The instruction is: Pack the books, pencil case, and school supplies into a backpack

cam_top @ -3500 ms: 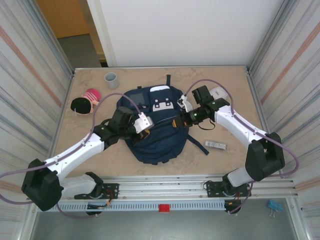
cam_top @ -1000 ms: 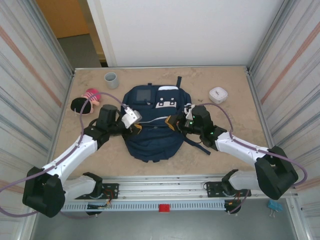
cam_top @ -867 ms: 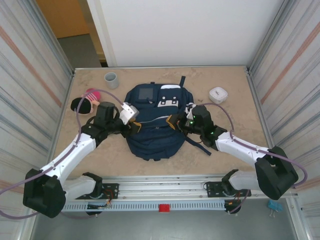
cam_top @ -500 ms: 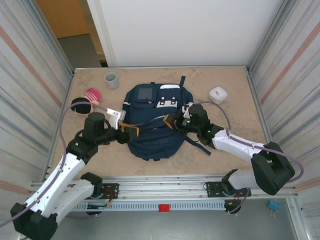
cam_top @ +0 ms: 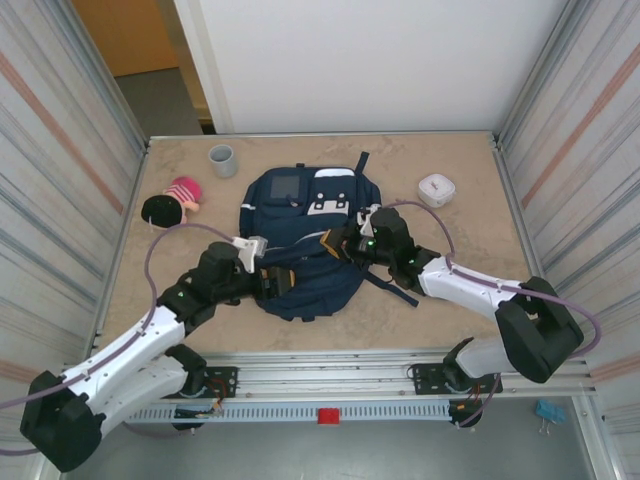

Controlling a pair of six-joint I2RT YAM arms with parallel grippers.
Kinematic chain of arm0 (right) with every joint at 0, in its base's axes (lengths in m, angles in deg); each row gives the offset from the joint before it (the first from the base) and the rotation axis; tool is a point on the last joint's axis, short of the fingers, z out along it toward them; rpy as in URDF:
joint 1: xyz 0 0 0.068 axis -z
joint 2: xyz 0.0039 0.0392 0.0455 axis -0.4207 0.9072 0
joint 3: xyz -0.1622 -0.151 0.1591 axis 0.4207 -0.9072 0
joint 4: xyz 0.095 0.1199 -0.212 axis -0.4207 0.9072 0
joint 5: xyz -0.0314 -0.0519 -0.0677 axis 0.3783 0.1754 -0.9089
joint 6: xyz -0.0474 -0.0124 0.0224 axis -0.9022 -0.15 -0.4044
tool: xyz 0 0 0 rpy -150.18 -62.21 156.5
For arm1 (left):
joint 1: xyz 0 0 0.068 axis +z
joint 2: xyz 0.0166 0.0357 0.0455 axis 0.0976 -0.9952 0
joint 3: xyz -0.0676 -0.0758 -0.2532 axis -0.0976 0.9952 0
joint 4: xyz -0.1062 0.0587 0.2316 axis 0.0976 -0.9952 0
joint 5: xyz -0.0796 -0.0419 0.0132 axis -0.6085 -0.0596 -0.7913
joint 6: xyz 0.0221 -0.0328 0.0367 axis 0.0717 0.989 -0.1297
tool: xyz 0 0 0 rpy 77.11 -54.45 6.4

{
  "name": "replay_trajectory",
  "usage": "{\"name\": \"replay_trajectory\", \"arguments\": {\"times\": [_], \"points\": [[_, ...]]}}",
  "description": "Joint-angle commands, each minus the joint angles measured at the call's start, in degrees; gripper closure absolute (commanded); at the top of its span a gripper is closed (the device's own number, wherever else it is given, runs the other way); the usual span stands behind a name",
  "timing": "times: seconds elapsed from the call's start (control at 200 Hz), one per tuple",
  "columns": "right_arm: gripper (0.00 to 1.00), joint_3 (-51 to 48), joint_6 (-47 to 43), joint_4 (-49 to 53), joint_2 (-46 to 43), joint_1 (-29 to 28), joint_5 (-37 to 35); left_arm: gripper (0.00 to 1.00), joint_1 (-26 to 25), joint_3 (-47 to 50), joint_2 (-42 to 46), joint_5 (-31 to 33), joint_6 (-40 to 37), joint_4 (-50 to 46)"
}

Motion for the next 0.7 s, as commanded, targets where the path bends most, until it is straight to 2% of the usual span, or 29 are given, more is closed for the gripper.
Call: {"name": "replay_trajectory", "arguments": {"times": [0.0, 0.175, 0.291, 0.346, 0.426, 0.561, 0.696], "points": [[1.00, 3.10, -2.49, -3.06, 0.56, -1.75, 3.56, 0.33, -0.24, -2.25, -1.81, 2.69, -2.12, 5.64], [1.00, 3.63, -2.63, -3.43, 1.40, -2.65, 3.48, 0.35, -0.22, -4.54, -6.87, 0.03, -3.79, 7.96], [1.00, 4.34, -2.66, -3.24, 1.78, -3.12, 3.51, 0.48, -0.37, -6.02, -8.60, -2.08, -4.37, 9.01], [1.00, 4.27, -2.76, -3.17, 1.85, -3.27, 3.41, 0.50, -0.34, -6.57, -8.67, -2.34, -4.34, 8.66], [1.00, 3.90, -2.73, -3.23, 1.74, -3.36, 3.11, 0.50, -0.32, -6.68, -7.92, -1.91, -4.77, 7.53], [1.00, 4.11, -2.67, -3.15, 1.79, -3.32, 3.41, 0.43, -0.23, -4.97, -5.67, -0.12, -4.86, 6.94], [1.00, 4.47, -2.60, -3.43, 2.10, -3.35, 3.84, 0.42, -0.24, -4.34, -5.43, -0.47, -5.33, 7.44]]}}
